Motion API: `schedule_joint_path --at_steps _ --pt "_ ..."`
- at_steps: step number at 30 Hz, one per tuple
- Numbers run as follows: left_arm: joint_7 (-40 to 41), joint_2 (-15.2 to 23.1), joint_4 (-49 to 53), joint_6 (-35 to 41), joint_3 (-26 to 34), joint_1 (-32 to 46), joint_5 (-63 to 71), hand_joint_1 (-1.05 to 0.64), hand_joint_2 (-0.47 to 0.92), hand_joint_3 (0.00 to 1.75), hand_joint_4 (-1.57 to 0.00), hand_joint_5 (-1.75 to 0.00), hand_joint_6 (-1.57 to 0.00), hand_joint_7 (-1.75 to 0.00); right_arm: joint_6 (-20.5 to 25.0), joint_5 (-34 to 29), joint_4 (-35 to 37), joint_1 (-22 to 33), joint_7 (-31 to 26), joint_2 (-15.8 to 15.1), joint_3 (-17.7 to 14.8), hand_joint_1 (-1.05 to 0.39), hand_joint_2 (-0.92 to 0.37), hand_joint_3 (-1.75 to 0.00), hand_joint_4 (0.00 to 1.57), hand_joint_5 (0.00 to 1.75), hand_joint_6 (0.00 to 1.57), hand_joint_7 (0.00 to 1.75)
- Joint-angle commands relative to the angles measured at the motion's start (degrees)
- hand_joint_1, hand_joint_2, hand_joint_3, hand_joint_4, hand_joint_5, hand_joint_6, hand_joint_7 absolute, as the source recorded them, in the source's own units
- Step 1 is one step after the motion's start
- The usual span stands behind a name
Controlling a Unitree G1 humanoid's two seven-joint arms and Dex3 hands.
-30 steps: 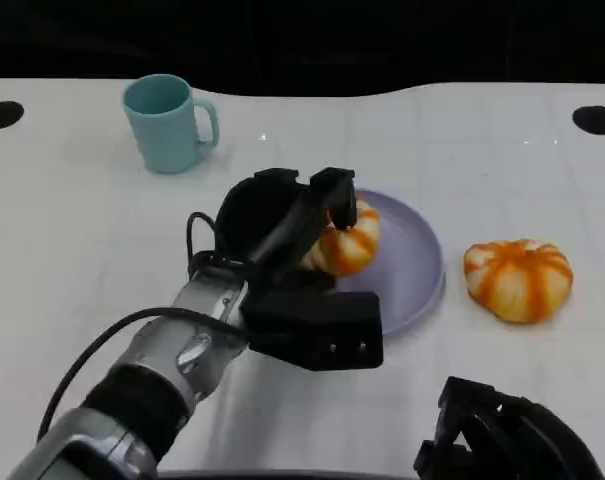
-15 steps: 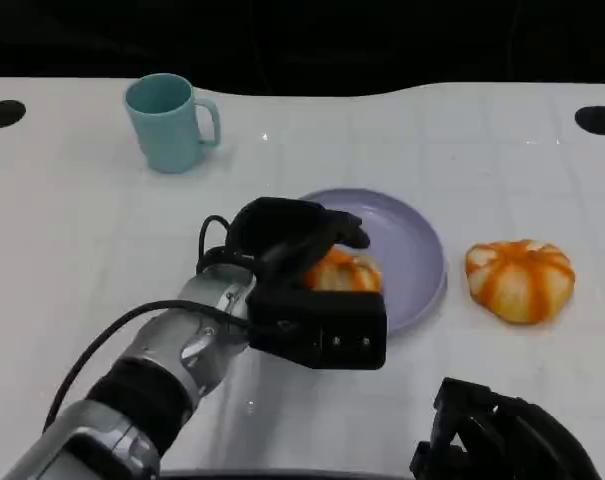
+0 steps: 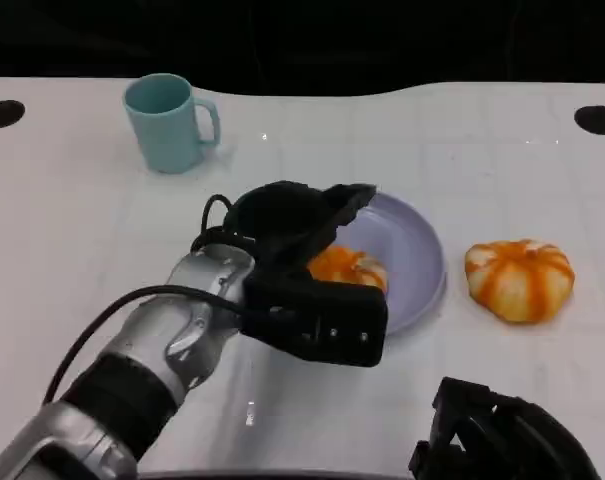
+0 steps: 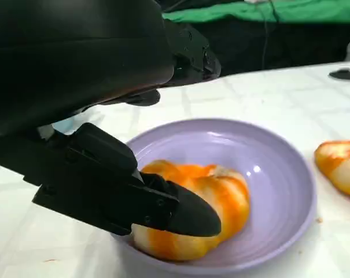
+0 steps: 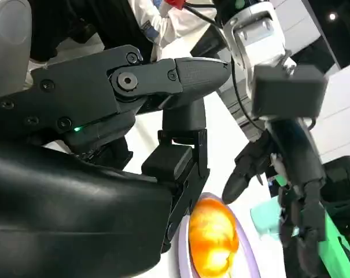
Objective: Grasp the bread from the table and place it into the plate.
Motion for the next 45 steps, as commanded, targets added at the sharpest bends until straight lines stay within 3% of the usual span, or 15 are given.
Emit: schedule_joint_path --at_steps 1,7,8,11,12,14,16,20,23,29,37,45 --pt "-1.11 2.72 -5.02 -1.78 2.68 3.9 -3.64 -0.9 0.92 0.25 -0.18 -0.12 -0.08 -0.03 -0.25 0.36 -0.22 0.17 0.13 -0.62 -0.49 -0.72 -0.92 -0.23 0.87 1.58 0.77 1.4" --pt "-1.1 3.55 -14.04 -6.11 9.48 12.9 -13.73 -0.69 0.92 0.19 -0.52 -0.31 -0.3 -0.11 -0.19 0.24 -0.44 0.21 -0.03 -0.77 -0.5 -0.72 -0.92 -0.22 0.88 1.58 0.77 1.39" --pt "-0.27 3.12 -15.0 -7.19 10.8 14.55 -15.5 -0.63 0.92 0.16 -0.56 -0.6 -0.42 -0.12 -0.05 0.34 -0.47 0.21 -0.02 -0.82 -0.54 -0.72 -0.92 -0.22 0.88 1.58 0.77 1.39" --pt "-0.36 0.87 -18.32 -9.35 15.29 19.81 -23.72 -0.54 0.92 0.11 -0.54 -1.17 -0.61 -0.22 -0.23 0.19 -0.38 0.19 0.06 -0.95 -0.54 -0.72 -0.92 -0.22 0.87 1.58 0.77 1.38" --pt "-1.39 0.27 -19.37 -9.37 16.37 21.07 -26.45 -0.52 0.92 0.12 -0.51 -1.37 -0.54 -0.52 -0.23 0.06 -0.44 0.22 -0.07 -0.99 -0.51 -0.73 -0.92 -0.22 0.88 1.58 0.77 1.38" --pt "-4.59 -0.77 -21.4 -9.78 18.48 23.58 -33.27 -0.48 0.92 0.16 -0.51 -1.54 -0.4 -0.99 0.04 0.11 -0.68 0.31 -0.32 -0.95 -0.5 -0.73 -0.92 -0.22 0.88 1.57 0.78 1.38" --pt "-7.62 -1.66 -22.83 -9.52 20.15 25.44 -39.18 -0.48 0.92 0.19 -0.5 -1.64 -0.36 -1.25 0.13 0.27 -0.68 0.32 -0.32 -0.89 -0.53 -0.73 -0.92 -0.22 0.88 1.57 0.78 1.38" --pt "-12.69 -2.71 -25.37 -9.92 22.98 30.07 -48.54 -0.55 0.92 0.25 -0.54 -1.74 -0.4 -1.6 -0.05 0.41 -0.44 0.25 -0.11 -0.81 -0.59 -0.72 -0.92 -0.22 0.88 1.57 0.77 1.38" --pt "-14.43 -3.45 -27.61 -8.68 24.22 33.22 -52.53 -0.61 0.92 0.24 -0.61 -1.75 -0.41 -1.7 -0.08 0.41 -0.43 0.25 -0.06 -0.81 -0.58 -0.72 -0.92 -0.22 0.88 1.58 0.77 1.38" --pt "-18.42 -6.08 -32.49 -2.77 26.12 40.38 -63.9 -0.64 0.92 0.27 -0.64 -1.75 -0.45 -1.71 -0.05 0.34 -0.54 0.3 -0.14 -0.86 -0.56 -0.71 -0.92 -0.24 0.87 1.58 0.77 1.39" --pt "-21.22 -6.11 -37.16 2.03 26.72 49.65 -68.93 -0.59 0.92 0.22 -0.74 -1.75 -0.51 -1.75 0.32 0.34 -0.89 0.34 -0.44 -0.88 -0.53 -0.71 -0.92 -0.24 0.86 1.58 0.76 1.39" --pt "-26.47 -6.57 -35.74 4.78 27.74 52.05 -73.75 -0.52 0.92 0.25 -0.81 -1.75 -0.54 -1.75 0.12 0.2 -0.64 0.25 -0.47 -1.02 -0.73 -0.72 -0.92 -0.23 0.87 1.6 0.77 1.4"
